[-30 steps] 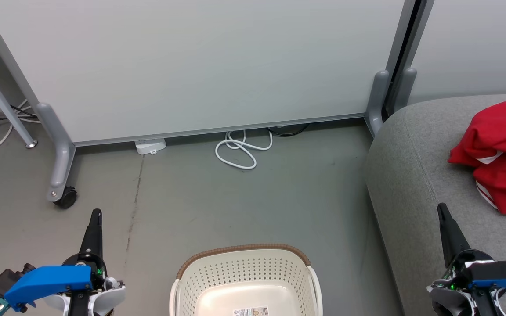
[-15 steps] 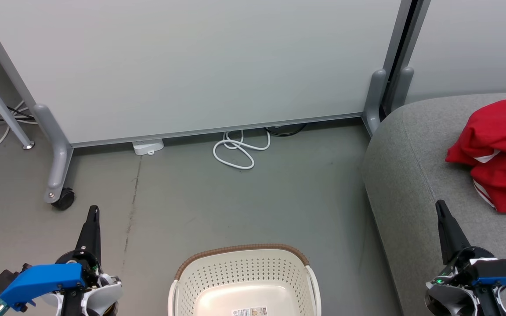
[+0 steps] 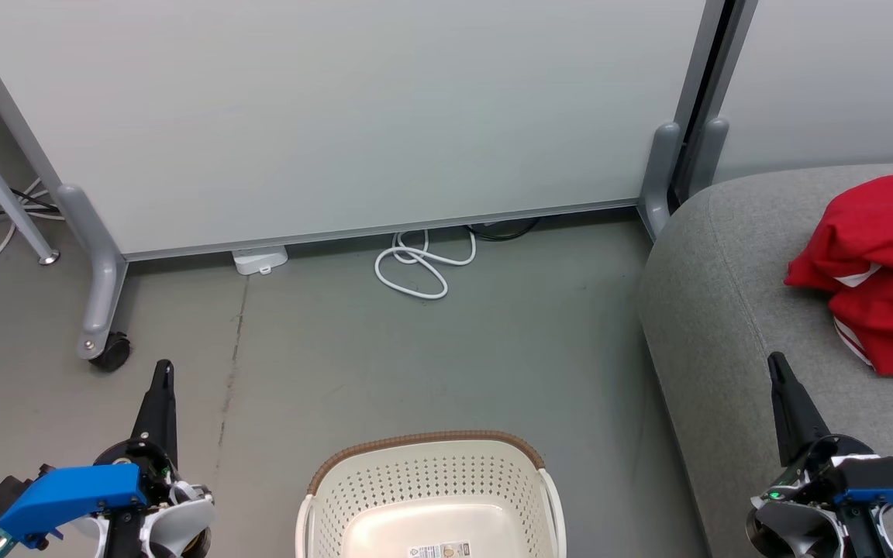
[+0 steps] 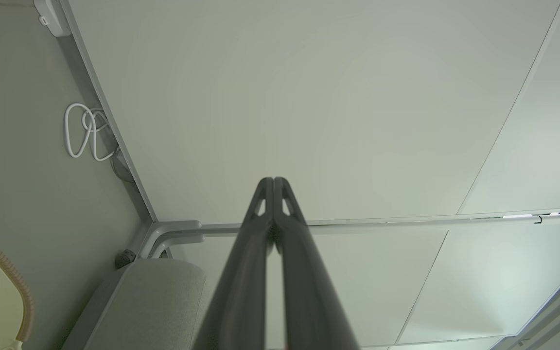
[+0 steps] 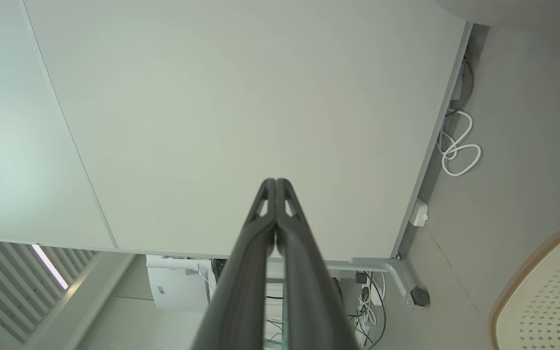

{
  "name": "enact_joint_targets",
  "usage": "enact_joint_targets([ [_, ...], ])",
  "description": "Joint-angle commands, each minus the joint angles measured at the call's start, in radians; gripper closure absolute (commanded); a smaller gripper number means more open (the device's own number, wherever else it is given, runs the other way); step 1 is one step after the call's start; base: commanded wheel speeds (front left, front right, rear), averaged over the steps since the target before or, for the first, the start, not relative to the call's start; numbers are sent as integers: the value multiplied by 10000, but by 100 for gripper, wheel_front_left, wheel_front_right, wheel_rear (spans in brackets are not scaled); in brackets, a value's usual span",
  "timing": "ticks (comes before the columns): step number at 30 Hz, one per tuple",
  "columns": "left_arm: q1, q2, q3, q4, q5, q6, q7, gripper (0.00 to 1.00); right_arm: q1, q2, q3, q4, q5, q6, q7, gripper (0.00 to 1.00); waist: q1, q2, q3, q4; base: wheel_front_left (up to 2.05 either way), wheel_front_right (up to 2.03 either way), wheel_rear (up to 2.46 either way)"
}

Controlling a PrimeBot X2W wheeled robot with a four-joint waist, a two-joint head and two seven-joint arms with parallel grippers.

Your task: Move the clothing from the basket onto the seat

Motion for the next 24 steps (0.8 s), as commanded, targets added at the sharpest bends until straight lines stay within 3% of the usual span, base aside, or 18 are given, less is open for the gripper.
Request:
enact_joint_targets([
  [1,-103,-13,34,-36,-29,-29,39,100,-137,-30,7,19,23,7,35,100,0,0,0,1,0,0,0],
  [24,-103,-11,31,-37,-30,-29,39,100,-124,-30,9,17,25,7,34,100,0,0,0,1,0,0,0],
])
